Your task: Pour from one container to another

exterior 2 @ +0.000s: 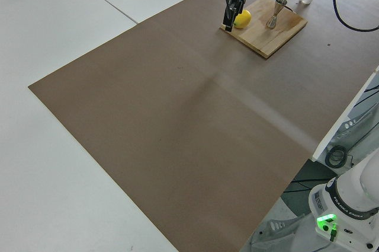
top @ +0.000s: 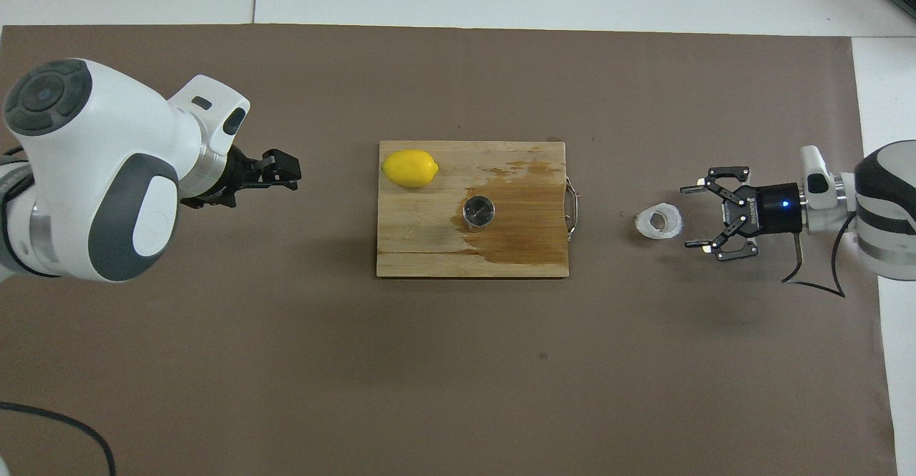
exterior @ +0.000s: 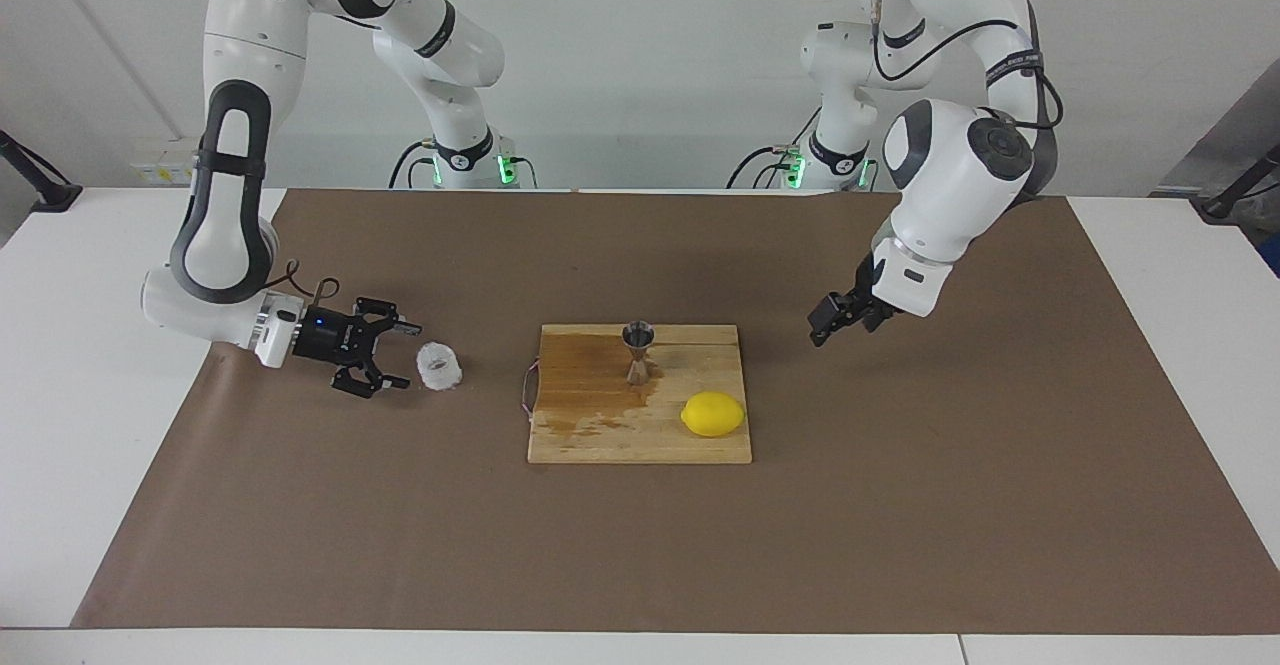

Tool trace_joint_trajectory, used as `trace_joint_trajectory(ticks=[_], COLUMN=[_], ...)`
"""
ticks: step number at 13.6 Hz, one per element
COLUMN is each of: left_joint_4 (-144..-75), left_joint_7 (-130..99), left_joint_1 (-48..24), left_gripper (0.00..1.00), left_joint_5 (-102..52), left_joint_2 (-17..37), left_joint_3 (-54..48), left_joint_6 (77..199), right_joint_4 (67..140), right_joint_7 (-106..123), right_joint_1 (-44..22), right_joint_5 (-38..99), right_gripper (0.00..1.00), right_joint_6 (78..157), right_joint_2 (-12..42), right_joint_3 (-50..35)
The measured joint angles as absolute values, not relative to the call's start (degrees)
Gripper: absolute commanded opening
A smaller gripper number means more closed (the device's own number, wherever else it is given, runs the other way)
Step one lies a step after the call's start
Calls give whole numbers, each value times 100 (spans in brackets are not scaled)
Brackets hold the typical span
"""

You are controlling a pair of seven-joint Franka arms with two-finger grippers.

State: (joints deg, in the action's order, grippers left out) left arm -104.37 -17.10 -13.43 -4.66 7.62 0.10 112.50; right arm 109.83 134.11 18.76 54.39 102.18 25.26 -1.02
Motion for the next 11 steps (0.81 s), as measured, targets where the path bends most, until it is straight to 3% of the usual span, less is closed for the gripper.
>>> trace_joint_trajectory(ticks=[7,11], left_joint_4=[-10207,-9540], left_joint_7=[501,586], left_joint_1=[-357,-317], left_gripper=[100,100], left_joint_5=[-244,-241], left_joint_2=[-81,-236], left_joint_3=[38,6], left_joint_6=[10679,9734], right_joint_4=[11274,11509], right_joint_7=[13575,13656], right_joint_1=[1601,1603], right_joint_5=[5739,5740], right_gripper=[100,100], right_joint_6=[10575,10847], right_joint_2=[2584,2597], right_joint_3=[-108,-108])
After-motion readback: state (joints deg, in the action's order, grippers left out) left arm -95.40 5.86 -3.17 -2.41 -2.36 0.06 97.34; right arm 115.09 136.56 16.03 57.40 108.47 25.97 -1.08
